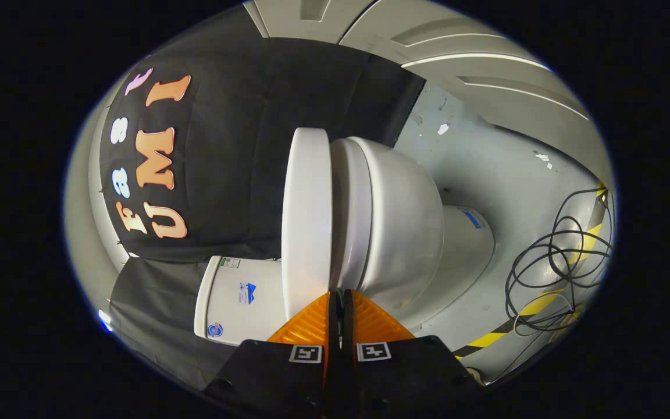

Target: Open the toilet lid.

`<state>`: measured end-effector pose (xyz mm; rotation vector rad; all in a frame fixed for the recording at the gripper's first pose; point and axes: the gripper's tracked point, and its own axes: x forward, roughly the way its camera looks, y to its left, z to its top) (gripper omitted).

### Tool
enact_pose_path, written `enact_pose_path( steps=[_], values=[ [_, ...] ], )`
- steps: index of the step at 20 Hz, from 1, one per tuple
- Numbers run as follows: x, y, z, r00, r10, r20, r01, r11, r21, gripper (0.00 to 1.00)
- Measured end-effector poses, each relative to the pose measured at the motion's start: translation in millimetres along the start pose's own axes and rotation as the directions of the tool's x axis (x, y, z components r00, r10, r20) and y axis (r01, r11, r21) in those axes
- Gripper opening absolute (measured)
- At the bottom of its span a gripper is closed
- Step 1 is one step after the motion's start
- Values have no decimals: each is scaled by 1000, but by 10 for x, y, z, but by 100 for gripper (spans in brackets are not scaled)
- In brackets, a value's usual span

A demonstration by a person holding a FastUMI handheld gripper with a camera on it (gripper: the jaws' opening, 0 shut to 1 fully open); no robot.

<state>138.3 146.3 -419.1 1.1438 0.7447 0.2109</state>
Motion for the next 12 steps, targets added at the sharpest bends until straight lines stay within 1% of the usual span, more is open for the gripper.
enact_pose_path(
  steps=[3,7,10,12],
  values=[
    [-22,57,17,998,-51,23,53,993,-104,8],
    [-69,152,30,994,-97,50,103,983,-155,8],
    [-56,300,49,990,-116,81,134,956,-260,8],
    [-74,408,75,987,-124,100,149,939,-309,8]
  ],
)
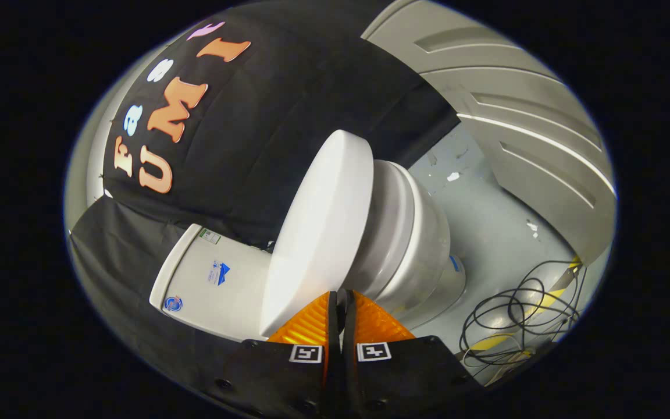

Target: Open the toilet lid.

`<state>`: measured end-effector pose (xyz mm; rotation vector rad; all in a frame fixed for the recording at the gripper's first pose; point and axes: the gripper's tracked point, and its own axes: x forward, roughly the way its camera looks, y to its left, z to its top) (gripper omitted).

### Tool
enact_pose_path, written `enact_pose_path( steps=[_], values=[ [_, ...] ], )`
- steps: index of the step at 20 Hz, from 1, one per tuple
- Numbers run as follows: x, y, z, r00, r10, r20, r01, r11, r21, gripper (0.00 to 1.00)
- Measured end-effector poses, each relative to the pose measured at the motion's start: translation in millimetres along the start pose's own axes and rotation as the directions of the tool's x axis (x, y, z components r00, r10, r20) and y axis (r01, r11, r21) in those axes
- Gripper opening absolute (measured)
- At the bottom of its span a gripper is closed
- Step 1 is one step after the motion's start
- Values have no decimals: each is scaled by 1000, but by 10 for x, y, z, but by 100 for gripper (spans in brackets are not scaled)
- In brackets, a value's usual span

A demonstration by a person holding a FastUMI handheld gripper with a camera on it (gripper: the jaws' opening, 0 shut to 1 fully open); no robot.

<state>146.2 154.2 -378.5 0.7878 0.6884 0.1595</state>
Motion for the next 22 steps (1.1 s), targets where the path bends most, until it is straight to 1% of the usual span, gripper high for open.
enact_pose_path(
  steps=[4,7,9,13,16,20,22],
  values=[
    [-41,131,59,1000,-22,16,23,998,-63,8],
    [-74,207,118,999,-36,26,38,997,-60,8],
    [-81,264,119,998,-52,30,55,992,-112,8],
    [-143,569,218,996,-59,70,74,971,-226,8],
    [-218,759,295,990,-90,108,118,949,-292,8],
    [-272,1013,359,983,-105,154,151,931,-333,8],
    [-294,1145,384,976,-114,185,177,913,-367,8]
  ],
)
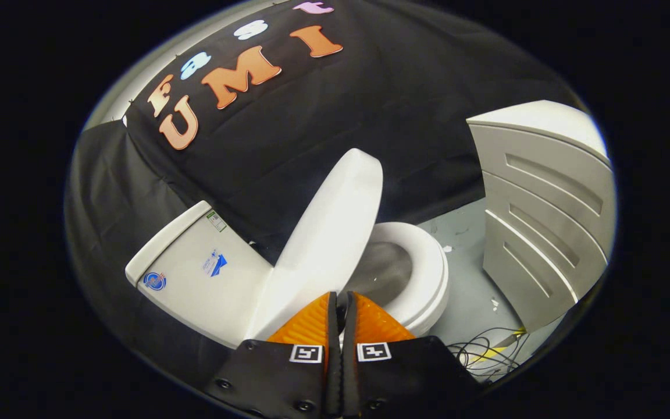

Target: Open the toilet lid.

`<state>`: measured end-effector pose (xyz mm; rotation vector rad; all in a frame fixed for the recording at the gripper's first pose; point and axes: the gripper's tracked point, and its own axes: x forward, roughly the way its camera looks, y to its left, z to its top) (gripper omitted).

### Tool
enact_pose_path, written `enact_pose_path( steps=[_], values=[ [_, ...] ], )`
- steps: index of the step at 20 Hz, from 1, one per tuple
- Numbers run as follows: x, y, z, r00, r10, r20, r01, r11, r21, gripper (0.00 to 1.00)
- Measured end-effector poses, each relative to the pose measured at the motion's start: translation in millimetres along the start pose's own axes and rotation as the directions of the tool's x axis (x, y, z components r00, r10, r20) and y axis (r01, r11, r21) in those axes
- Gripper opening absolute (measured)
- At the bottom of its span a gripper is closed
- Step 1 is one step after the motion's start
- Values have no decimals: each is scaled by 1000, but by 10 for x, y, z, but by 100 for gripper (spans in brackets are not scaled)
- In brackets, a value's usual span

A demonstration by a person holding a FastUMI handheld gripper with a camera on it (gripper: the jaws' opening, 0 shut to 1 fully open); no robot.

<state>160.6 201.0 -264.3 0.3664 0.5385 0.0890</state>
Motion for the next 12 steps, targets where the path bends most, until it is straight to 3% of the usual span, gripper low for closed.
enact_pose_path(
  steps=[12],
  values=[
    [-151,434,239,995,-57,82,73,975,-211,8]
  ],
)
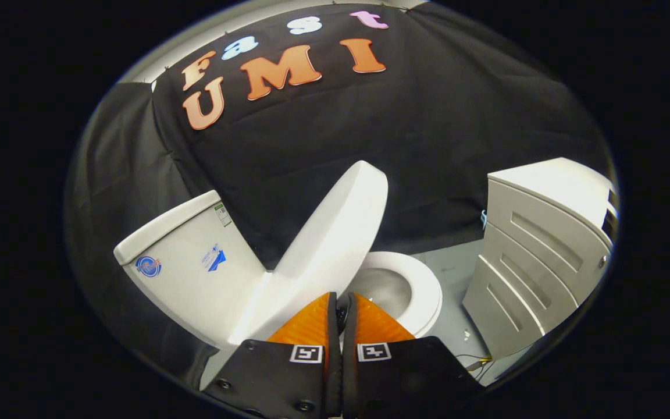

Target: Open the toilet lid.

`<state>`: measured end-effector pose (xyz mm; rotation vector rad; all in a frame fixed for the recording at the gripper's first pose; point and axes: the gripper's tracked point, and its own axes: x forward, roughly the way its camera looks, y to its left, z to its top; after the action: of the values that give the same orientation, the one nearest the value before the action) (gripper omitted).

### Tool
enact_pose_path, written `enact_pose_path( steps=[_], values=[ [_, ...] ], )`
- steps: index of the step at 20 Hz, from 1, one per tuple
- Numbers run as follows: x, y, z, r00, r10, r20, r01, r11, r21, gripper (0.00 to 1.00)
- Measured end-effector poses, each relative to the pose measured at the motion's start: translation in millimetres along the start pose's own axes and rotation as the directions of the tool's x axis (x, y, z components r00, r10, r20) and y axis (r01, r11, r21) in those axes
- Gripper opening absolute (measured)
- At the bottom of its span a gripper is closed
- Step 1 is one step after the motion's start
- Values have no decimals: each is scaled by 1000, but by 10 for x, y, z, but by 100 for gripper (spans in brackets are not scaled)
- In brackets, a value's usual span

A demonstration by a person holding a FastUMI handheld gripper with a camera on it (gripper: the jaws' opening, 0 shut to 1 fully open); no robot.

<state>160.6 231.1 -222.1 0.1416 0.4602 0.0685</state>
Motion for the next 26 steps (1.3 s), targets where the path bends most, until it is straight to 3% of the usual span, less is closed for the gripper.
enact_pose_path(
  steps=[10,26],
  values=[
    [-79,354,221,998,-36,49,41,993,-107,8],
    [-192,1231,578,988,-5,152,44,965,-258,8]
  ],
)
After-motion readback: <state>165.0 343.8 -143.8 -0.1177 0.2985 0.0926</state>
